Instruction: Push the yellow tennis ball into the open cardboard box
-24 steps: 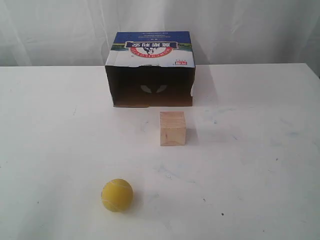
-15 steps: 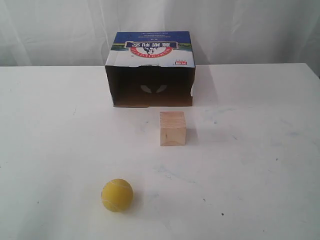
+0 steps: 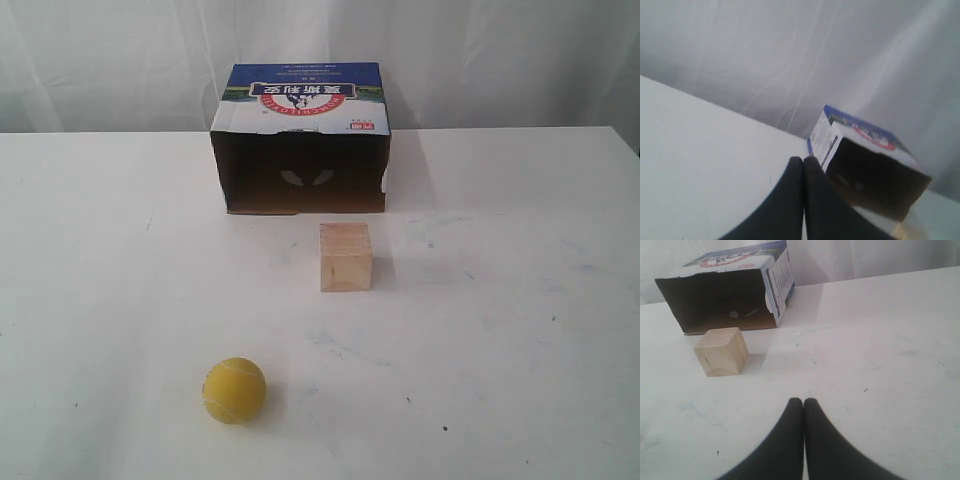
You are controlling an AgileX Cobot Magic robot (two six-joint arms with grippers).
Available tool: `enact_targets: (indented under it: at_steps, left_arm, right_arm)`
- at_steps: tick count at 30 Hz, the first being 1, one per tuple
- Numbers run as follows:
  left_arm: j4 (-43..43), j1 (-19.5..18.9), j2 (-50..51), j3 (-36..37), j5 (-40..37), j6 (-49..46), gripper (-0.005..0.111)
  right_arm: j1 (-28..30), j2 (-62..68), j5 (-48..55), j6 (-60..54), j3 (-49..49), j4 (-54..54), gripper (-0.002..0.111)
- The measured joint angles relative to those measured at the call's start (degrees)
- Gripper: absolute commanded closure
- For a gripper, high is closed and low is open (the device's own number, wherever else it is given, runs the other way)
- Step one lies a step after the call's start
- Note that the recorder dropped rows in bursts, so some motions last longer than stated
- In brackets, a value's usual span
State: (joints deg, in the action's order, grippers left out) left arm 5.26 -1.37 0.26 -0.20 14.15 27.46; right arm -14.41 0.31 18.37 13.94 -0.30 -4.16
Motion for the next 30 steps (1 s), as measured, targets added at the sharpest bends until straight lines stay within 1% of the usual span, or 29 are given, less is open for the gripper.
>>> enact_targets:
  at_steps: [4,7,8,9,10,12,14,16,18,21,24,26,27,30]
  left_arm:
    - [0.0,0.0,-0.1,0.0,8.3,3.5,0.107]
    - [-1.0,0.0,-0.1,-0.1,14.2,10.1,0.107]
    - [-2.9,0.0,-0.1,-0.8,14.4,12.7,0.107]
    - [-6.4,0.0,-0.1,-1.9,13.5,14.9,0.107]
    - [-11.8,0.0,-0.1,-3.9,12.0,17.6,0.107]
    - [-25.0,0.0,-0.1,-8.9,7.0,23.5,0.107]
    - [-41.0,0.0,0.4,-15.2,-0.7,33.4,0.107]
    - [-52.8,0.0,2.5,-20.6,-7.1,43.7,0.107]
    - [-62.7,0.0,5.9,-24.4,-9.5,49.5,0.107]
    - [-73.6,0.0,13.2,-28.8,-4.6,56.1,0.107]
    - [-89.3,0.0,22.5,-31.9,2.9,68.3,0.107]
    - [-97.1,0.0,28.5,-33.3,7.6,76.4,0.107]
    - [-99.5,0.0,31.2,-33.6,10.2,78.5,0.107]
    - [-102.8,0.0,37.3,-33.9,16.9,79.7,0.107]
  right_arm:
    - [0.0,0.0,0.0,0.0,0.0,0.0,0.108]
    - [0.0,0.0,0.0,0.0,0.0,0.0,0.108]
    - [0.0,0.0,0.0,0.0,0.0,0.0,0.108]
    - [0.0,0.0,0.0,0.0,0.0,0.0,0.108]
    - [0.0,0.0,0.0,0.0,0.0,0.0,0.108]
    - [0.0,0.0,0.0,0.0,0.0,0.0,0.108]
    - [0.0,0.0,0.0,0.0,0.0,0.0,0.108]
    - [0.0,0.0,0.0,0.0,0.0,0.0,0.108]
    - [0.0,0.0,0.0,0.0,0.0,0.0,0.108]
    - [0.0,0.0,0.0,0.0,0.0,0.0,0.108]
    - [0.0,0.0,0.0,0.0,0.0,0.0,0.108]
    - [0.0,0.0,0.0,0.0,0.0,0.0,0.108]
    - [0.0,0.0,0.0,0.0,0.0,0.0,0.108]
    - [0.0,0.0,0.0,0.0,0.0,0.0,0.108]
